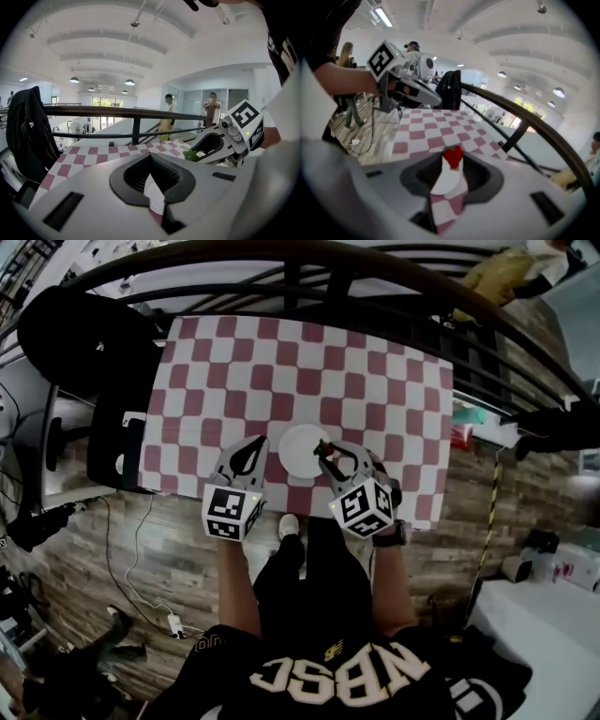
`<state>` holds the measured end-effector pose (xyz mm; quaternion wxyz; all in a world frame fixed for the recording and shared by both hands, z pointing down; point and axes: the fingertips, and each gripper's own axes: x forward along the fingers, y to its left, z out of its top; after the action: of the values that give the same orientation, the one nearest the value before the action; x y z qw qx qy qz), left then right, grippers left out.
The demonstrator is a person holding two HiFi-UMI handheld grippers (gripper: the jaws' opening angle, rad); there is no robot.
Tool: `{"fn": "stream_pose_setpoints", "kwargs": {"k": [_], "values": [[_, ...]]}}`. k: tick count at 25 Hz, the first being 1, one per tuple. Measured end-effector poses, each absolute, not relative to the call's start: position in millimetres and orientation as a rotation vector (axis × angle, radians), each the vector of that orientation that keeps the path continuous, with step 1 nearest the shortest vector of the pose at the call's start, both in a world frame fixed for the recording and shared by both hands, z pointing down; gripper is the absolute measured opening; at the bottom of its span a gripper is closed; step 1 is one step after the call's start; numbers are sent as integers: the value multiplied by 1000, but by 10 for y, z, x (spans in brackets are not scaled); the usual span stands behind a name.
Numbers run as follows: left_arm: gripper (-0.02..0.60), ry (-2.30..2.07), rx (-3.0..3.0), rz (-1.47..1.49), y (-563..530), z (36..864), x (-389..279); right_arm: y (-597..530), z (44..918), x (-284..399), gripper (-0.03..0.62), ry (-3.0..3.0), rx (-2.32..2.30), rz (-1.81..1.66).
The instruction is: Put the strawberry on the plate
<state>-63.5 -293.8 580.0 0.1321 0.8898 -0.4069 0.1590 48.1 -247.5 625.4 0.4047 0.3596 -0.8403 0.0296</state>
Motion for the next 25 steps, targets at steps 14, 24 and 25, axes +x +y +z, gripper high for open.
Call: {"fn": "stream_pose_setpoints", "kwargs": {"k": [14,24,25], "values": [[14,-936,2482,832,-2769,6868,-405,-2491,7571,257,144,-2034,592,259],[14,-899,2418,849,-2703,7132,-351,-2437,7903,137,144,-2030,537,386],[14,-902,2415,846,-2709,7130,-352,-2434,7911,138,144,-2031,535,400]]}}
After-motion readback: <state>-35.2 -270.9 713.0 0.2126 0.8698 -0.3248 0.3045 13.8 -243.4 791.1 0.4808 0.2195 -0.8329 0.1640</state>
